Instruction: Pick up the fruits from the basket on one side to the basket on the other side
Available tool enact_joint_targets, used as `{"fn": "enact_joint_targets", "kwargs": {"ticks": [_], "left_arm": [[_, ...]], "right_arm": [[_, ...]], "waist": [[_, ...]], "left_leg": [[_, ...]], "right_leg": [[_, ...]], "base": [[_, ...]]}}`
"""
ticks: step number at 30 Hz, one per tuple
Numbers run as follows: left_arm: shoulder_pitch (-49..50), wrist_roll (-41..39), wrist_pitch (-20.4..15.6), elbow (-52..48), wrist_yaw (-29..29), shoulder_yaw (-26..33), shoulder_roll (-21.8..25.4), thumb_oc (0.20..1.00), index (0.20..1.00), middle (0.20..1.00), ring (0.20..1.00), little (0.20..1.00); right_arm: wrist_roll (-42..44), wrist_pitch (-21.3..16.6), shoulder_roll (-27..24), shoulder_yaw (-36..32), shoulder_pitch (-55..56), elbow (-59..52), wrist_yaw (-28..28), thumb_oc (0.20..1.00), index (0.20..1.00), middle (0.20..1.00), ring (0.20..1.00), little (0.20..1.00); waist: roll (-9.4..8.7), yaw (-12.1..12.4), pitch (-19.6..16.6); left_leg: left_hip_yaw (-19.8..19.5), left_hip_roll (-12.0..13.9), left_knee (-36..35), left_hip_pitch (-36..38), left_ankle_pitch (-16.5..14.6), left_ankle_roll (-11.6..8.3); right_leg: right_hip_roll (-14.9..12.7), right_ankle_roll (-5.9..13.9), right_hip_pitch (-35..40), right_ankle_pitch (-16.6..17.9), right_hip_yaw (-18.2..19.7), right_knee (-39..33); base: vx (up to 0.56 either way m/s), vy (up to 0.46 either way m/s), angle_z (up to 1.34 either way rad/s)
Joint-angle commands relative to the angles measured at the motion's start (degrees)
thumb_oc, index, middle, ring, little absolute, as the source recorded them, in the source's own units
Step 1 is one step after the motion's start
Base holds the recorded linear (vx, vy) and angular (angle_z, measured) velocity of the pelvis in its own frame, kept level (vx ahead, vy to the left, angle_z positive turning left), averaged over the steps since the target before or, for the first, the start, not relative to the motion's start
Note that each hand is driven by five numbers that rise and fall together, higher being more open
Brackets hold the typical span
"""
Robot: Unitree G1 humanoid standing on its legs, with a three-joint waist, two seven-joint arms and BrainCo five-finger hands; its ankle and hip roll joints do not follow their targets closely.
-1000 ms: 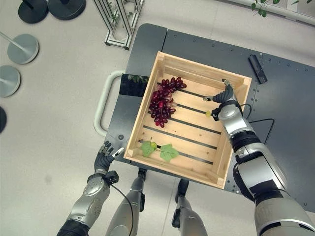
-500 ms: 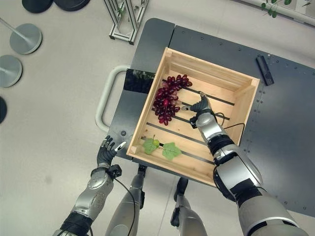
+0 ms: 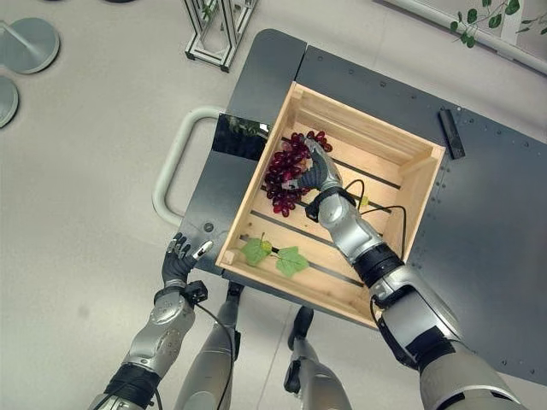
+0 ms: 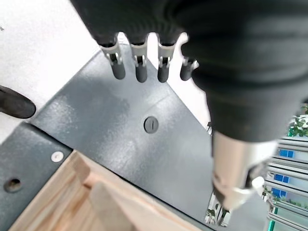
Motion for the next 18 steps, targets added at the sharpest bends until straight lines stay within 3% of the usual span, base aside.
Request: {"fn": "enact_joint_targets", "kwargs": {"ticks": [1,2,4,18], "left_arm": [[-0.7,-0.5,-2.1,-1.7,0.4,-0.5,0.4,1.000,1.000,1.000,1.000,1.000],[-0.7,-1.1,-1.9,-1.7,0.4,-1.5,0.5,1.000,1.000,1.000,1.000,1.000],[-0.8,-1.4,-2.1,-1.9,0.5,-2.1,0.7,1.000,1.000,1.000,1.000,1.000],[-3.2,-1.8,-2.5,-2.2,0.5,-5.5,0.2,1.000,1.000,1.000,1.000,1.000]], "right_arm": [[5.9,-2.6,0.2,-2.1,-4.5,1.6,-2.6,1.000,1.000,1.000,1.000,1.000],[7.9,-2.2,1.8,-2.6,-7.4,9.4,-3.9,1.000,1.000,1.000,1.000,1.000],[6.5,-1.7,1.8,-1.6,-9.9,13.0,-4.1,1.000,1.000,1.000,1.000,1.000],[10.3,-1.3,2.6,-4.8,-12.7,25.7,-6.1,1.000,1.000,1.000,1.000,1.000]], "waist": [[-3.27,1.4,-0.2],[-2.90,2.2,-0.2],[-2.66,2.7,-0.2],[-0.45,4.3,-0.2]], "left_leg": [[1.2,0.0,2.0,1.7,-5.3,-2.29],[0.7,-0.2,1.9,1.4,-5.2,-2.26],[0.4,-0.2,1.9,1.2,-5.1,-2.32],[-2.0,-1.5,1.9,-0.4,-4.6,-2.05]], "right_leg": [[-7.1,7.15,-3.4,0.9,1.7,3.3],[-7.1,7.13,-3.5,0.8,1.4,3.5],[-7.1,7.17,-3.6,0.8,1.1,3.5],[-7.9,7.43,-3.4,0.5,-0.9,3.9]], "base": [[0.00,0.000,0.00],[0.00,0.000,0.00],[0.00,0.000,0.00],[0.00,0.009,0.12]]}}
